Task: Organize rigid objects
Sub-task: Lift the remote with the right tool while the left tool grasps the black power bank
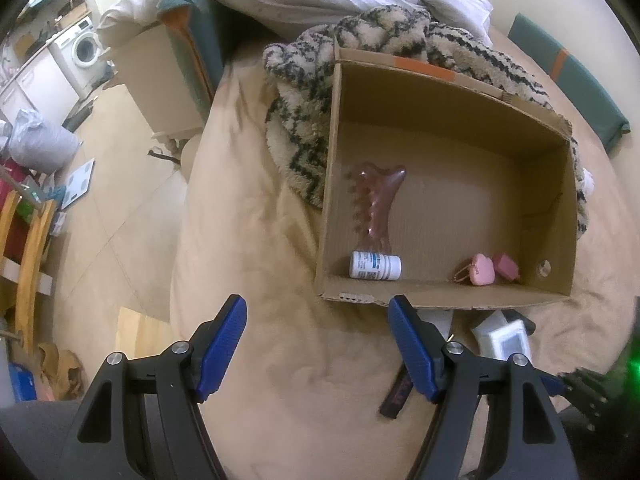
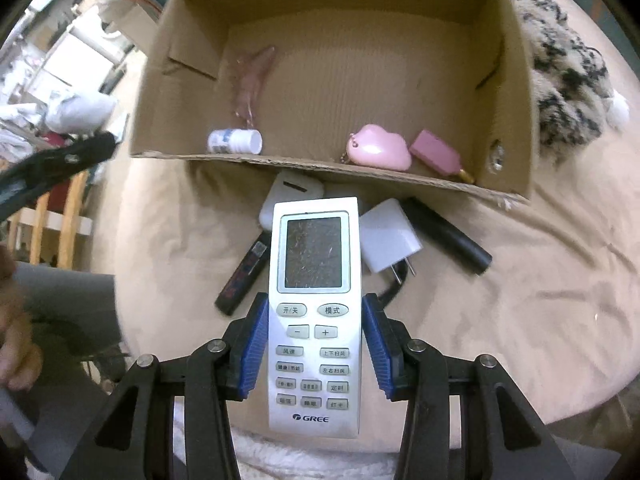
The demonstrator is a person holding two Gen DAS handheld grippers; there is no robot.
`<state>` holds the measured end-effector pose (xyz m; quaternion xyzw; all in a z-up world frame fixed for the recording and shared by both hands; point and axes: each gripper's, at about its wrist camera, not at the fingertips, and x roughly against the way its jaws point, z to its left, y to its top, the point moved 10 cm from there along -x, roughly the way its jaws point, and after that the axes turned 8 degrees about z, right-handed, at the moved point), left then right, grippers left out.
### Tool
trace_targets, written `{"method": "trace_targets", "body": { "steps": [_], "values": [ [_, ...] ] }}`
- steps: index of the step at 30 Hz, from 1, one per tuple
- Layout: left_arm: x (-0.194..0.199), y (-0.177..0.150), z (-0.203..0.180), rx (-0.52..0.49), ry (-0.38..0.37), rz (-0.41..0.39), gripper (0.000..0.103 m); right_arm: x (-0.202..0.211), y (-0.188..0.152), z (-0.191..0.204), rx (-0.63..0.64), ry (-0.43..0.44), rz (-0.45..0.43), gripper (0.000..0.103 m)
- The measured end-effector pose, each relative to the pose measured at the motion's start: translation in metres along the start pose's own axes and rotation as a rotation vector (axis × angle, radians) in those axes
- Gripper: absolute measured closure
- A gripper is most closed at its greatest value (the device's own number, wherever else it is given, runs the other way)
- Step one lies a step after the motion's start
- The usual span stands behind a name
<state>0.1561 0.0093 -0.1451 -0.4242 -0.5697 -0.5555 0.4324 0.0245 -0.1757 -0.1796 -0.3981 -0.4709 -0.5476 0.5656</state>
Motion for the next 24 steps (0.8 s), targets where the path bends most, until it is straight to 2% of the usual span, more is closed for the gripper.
{"method": "trace_targets", "body": {
  "steps": [2, 7, 12, 17, 19, 24],
  "values": [
    [-0.001, -0.001, 0.001, 0.002, 0.007, -0.002, 0.032, 0.005, -0.005, 0.002, 0.009, 0.02, -0.032, 0.056],
    [-0.006, -0.003, 0.005, 0.008, 0.021, 0.011, 0.032, 0.037, 0.01, -0.003, 0.041, 0.069, -0.128, 0.056],
    [-0.012, -0.005, 0.006, 0.01, 0.042, 0.021, 0.032, 0.085, 0.025, -0.004, 0.069, 0.107, -0.28, 0.056],
    [-0.018, -0.007, 0.007, 0.027, 0.027, 0.036, 0.032, 0.122, 0.052, -0.012, 0.095, 0.099, -0.443, 0.056],
    [-0.021, -0.011, 0.007, 0.035, 0.015, 0.048, 0.032, 0.126, 0.06, -0.017, 0.099, 0.087, -0.487, 0.056],
    [-0.033, -0.02, 0.003, -0.003, 0.038, 0.076, 0.032, 0.11, 0.061, -0.037, 0.026, 0.144, -0.537, 0.056]
  ]
}}
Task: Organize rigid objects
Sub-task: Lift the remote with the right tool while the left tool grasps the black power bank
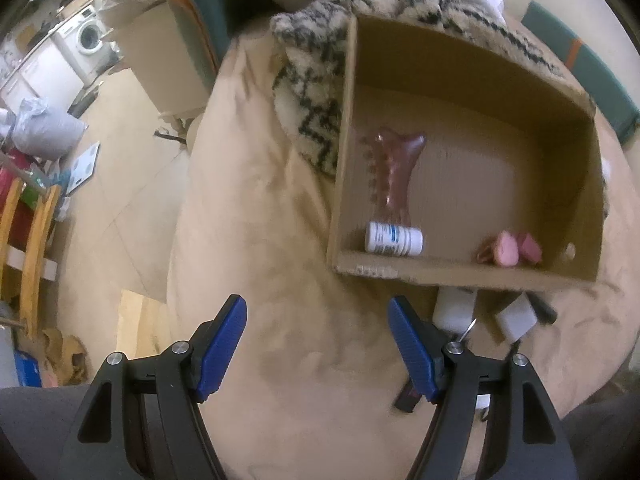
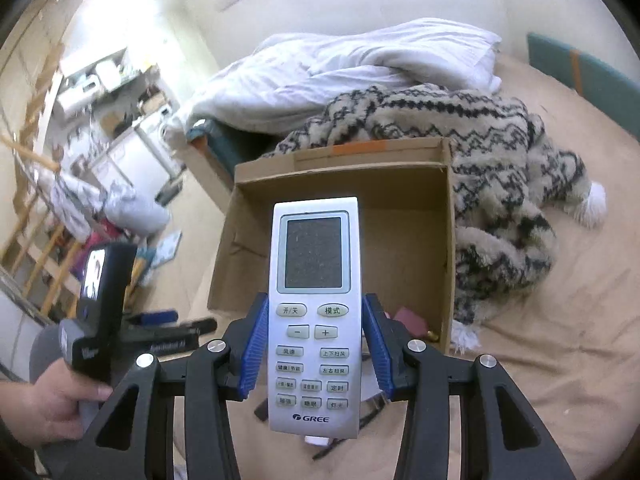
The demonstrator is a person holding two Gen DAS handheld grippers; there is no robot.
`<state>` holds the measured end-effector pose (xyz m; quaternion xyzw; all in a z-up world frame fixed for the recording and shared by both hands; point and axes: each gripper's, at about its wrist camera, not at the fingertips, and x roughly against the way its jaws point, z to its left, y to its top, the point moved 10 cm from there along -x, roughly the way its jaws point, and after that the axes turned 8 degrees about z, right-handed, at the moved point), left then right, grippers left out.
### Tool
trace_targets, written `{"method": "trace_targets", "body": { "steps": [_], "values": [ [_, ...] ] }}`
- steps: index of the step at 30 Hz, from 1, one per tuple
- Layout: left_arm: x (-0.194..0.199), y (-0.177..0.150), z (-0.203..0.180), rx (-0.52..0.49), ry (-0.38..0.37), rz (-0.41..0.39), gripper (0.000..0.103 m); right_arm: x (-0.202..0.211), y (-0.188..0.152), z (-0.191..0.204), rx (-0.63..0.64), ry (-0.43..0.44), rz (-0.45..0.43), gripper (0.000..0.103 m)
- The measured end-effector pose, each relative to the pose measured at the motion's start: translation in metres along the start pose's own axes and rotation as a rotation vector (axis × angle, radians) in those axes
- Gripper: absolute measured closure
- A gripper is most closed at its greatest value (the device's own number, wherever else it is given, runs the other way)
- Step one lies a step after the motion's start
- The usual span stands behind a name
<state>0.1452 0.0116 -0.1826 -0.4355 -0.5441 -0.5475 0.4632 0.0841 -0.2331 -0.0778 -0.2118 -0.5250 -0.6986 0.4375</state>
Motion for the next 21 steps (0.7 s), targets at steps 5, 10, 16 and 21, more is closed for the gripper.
{"method": "trace_targets", "body": {
  "steps": [5, 10, 16, 21],
  "values": [
    [-0.024, -0.017, -0.026, -0.123, 0.01, 0.075, 0.032, 0.0, 0.003, -0.01, -0.033, -0.032, -0.021, 0.055],
    [-0.049, -0.037, -0.057, -0.243, -0.001, 0.165, 0.041, -0.004, 0.002, -0.017, -0.082, -0.012, 0.003, 0.055],
    [-0.076, -0.047, -0.063, -0.289, 0.015, 0.254, 0.047, -0.01, 0.003, -0.022, -0.111, -0.005, 0.03, 0.055],
    [-0.087, -0.047, -0.068, -0.317, 0.037, 0.272, 0.053, -0.013, 0.002, -0.018, -0.095, -0.006, 0.041, 0.055]
  ]
}}
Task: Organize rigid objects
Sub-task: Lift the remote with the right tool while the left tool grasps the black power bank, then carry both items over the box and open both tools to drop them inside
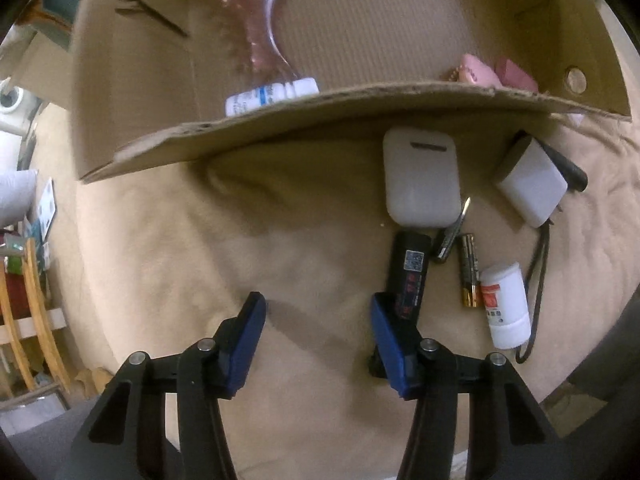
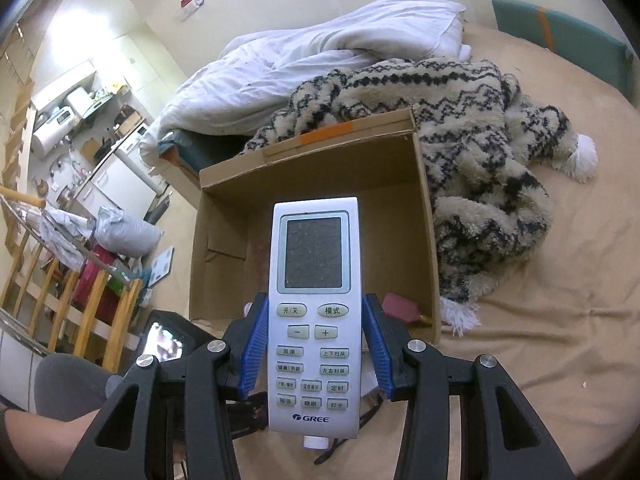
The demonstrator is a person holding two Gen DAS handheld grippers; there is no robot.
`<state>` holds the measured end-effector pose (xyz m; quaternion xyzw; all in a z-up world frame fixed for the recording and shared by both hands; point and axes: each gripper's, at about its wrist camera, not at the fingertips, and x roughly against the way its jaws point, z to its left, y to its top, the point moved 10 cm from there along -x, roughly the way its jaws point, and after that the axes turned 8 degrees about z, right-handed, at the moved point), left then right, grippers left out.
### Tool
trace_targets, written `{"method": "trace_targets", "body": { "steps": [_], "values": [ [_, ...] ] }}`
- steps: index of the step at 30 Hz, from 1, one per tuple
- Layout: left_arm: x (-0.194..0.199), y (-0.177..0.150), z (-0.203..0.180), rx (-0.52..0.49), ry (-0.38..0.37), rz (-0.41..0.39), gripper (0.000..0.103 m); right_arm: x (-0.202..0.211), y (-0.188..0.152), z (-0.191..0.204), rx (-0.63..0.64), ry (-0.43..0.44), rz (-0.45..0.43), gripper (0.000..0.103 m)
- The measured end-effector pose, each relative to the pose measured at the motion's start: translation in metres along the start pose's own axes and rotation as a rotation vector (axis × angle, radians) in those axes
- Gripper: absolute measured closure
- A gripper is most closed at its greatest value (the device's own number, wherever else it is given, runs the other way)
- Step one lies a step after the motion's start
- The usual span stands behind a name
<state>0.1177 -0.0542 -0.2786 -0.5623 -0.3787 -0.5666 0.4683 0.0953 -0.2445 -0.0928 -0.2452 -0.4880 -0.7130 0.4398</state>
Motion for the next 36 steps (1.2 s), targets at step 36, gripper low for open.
{"method": "trace_targets", "body": {
  "steps": [36],
  "values": [
    [-0.01, 0.002, 0.053, 0.044, -0.052, -0.029, 0.085, -0.019, -0.013, -0.008, 0.048, -0.1, 0.063, 0.055]
  ]
}}
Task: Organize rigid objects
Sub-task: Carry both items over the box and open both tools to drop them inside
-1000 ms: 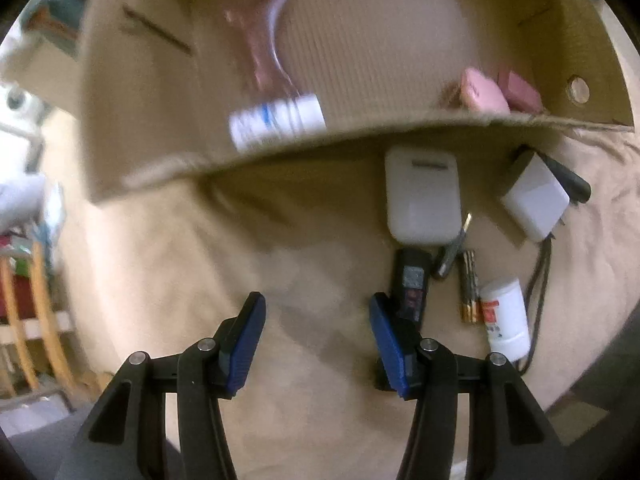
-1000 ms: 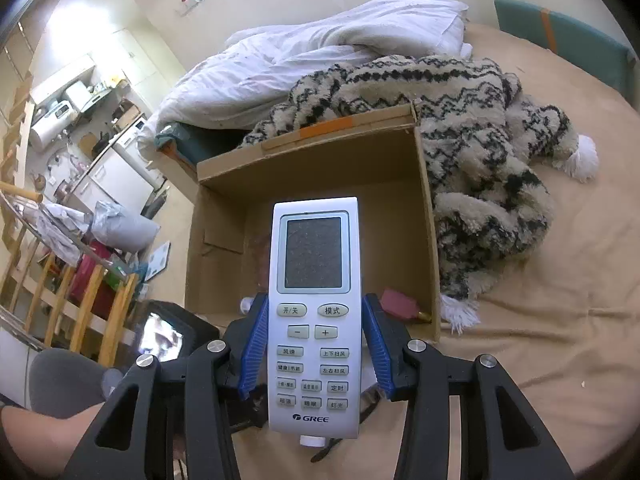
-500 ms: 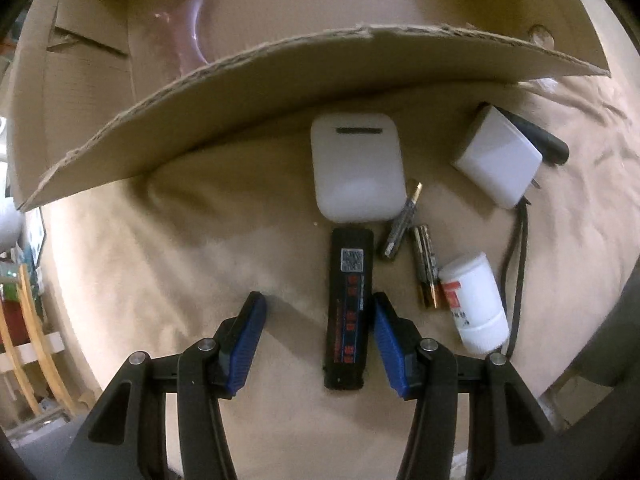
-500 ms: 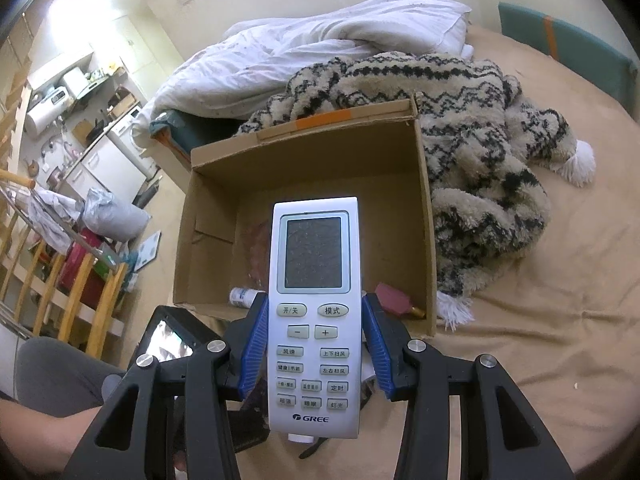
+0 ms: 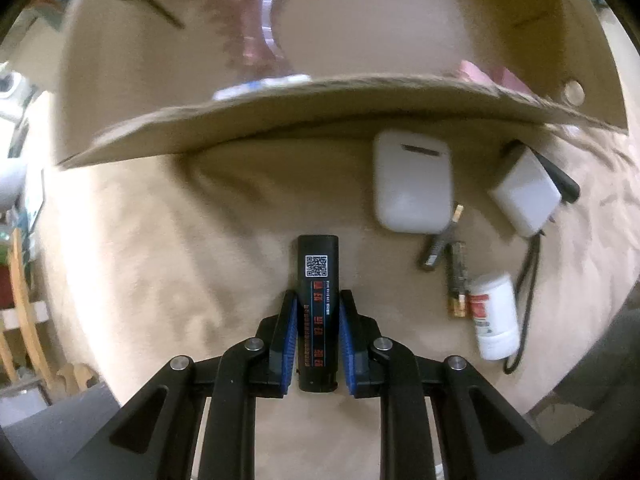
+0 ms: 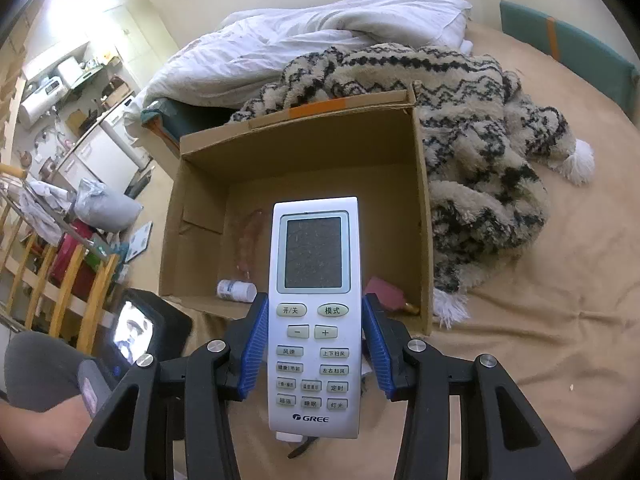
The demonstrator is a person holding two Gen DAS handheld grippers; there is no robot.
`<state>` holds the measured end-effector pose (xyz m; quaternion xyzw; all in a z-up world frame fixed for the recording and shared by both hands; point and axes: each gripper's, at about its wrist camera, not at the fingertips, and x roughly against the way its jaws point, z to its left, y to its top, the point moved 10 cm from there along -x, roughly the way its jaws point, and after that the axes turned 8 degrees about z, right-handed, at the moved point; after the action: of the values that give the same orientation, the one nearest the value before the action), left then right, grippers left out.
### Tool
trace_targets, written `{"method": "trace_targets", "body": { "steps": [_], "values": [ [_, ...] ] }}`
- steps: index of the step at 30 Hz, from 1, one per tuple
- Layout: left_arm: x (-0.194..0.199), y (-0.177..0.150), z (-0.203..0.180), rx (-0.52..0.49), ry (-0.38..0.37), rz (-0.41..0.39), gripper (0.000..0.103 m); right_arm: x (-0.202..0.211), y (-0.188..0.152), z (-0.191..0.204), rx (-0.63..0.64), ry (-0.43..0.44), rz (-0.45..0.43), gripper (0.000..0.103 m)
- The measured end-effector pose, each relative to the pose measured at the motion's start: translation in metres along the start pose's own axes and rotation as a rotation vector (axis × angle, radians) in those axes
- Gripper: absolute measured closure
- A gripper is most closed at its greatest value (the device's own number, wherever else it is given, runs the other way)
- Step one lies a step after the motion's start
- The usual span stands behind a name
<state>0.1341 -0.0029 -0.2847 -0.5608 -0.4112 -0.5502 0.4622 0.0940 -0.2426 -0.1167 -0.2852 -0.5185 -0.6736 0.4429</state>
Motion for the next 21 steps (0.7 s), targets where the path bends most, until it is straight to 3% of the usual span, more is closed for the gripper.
{"method": "trace_targets", "body": {
  "steps": [7, 11, 16, 21],
  "values": [
    [0.033, -0.01, 0.043, 0.111, 0.012, -0.076, 0.085, 0.004, -0.001, -0.004, -0.011, -0.007, -0.006, 0.055],
    [0.061, -0.017, 0.065, 0.167, -0.017, -0.14, 0.085, 0.006, -0.001, -0.003, -0.013, -0.002, -0.012, 0.055],
    [0.098, -0.02, 0.076, 0.203, -0.023, -0.248, 0.085, 0.012, 0.002, -0.003, -0.019, 0.017, -0.025, 0.055],
    [0.133, -0.024, 0.048, 0.237, -0.028, -0.339, 0.085, 0.017, 0.01, -0.007, -0.064, 0.071, -0.04, 0.055]
  ]
}}
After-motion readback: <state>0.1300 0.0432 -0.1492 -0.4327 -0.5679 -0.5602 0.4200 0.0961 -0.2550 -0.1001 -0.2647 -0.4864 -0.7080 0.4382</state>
